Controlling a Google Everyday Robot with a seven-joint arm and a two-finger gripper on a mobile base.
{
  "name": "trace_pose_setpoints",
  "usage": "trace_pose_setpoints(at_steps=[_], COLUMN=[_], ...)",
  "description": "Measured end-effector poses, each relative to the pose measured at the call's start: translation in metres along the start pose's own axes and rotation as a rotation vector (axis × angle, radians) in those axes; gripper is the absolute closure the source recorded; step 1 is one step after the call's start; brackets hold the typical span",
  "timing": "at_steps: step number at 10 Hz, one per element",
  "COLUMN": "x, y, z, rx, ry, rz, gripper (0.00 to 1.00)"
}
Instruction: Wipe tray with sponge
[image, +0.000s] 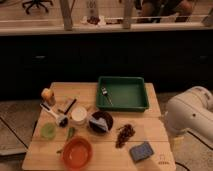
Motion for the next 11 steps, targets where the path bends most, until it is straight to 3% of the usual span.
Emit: trace_pose_setpoints(at_steps=[11], x=[-0.044], y=[0.031], z=[0.042], rx=[-0.036], ry=[-0.031], rz=[-0.088], gripper=[0.2])
